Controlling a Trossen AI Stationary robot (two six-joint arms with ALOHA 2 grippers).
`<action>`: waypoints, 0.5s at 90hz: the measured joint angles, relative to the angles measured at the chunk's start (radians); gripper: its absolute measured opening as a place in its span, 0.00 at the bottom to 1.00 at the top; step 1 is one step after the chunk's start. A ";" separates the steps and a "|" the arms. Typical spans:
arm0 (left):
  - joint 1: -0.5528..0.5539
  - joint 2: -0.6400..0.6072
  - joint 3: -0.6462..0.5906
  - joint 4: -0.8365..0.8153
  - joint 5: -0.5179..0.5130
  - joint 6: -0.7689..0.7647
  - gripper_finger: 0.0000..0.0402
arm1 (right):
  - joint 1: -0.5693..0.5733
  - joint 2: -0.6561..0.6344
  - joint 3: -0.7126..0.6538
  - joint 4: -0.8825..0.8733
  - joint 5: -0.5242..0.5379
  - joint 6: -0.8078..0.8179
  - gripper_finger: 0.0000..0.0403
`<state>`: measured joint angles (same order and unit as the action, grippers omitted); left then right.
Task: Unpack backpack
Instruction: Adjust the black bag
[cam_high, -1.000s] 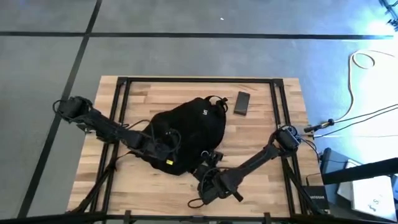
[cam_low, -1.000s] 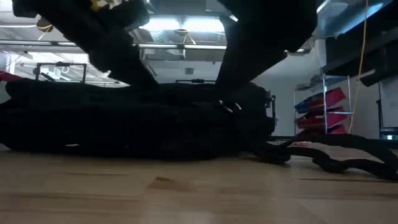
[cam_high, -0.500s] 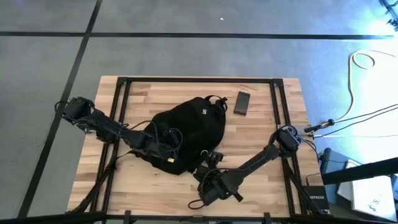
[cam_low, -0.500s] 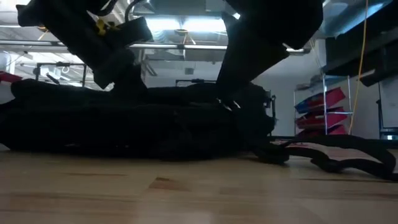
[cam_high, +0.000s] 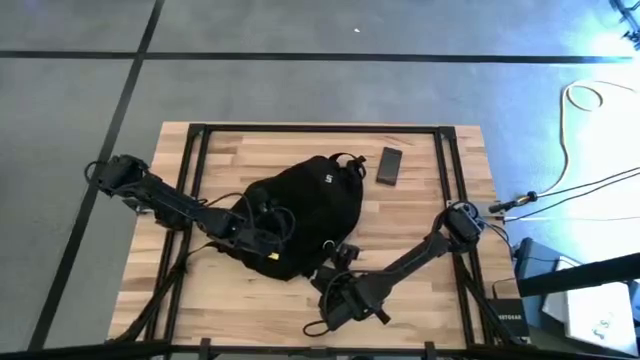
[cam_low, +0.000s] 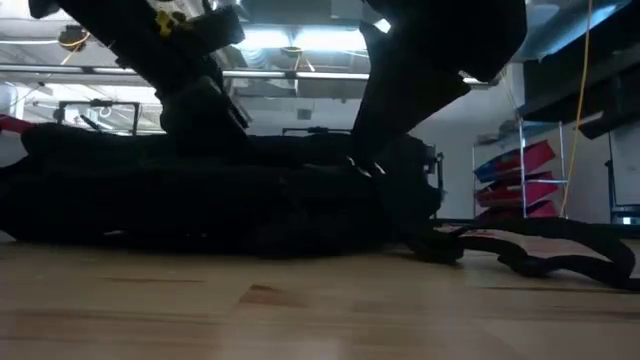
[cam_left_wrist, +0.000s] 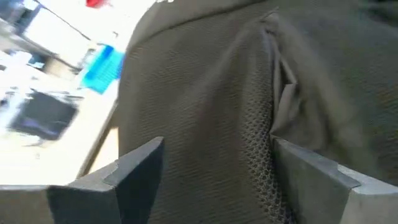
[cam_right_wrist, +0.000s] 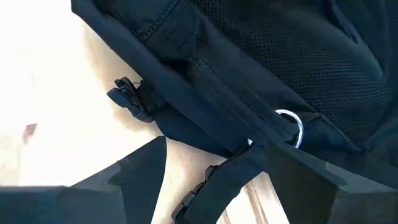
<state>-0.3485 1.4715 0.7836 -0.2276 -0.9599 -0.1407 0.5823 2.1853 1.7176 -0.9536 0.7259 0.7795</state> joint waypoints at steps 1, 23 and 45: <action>0.000 0.000 0.002 -0.010 -0.008 0.003 0.70 | 0.000 0.000 0.000 0.000 0.000 0.000 0.63; 0.002 0.000 0.015 -0.191 -0.097 -0.008 0.70 | -0.003 0.000 0.000 -0.007 0.171 -0.031 0.63; -0.026 0.000 0.015 -0.171 0.011 -0.132 0.70 | -0.103 0.000 0.000 0.075 0.320 -0.084 0.63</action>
<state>-0.3748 1.4712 0.7984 -0.3989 -0.9490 -0.2726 0.4789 2.1849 1.7172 -0.8786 1.0459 0.6958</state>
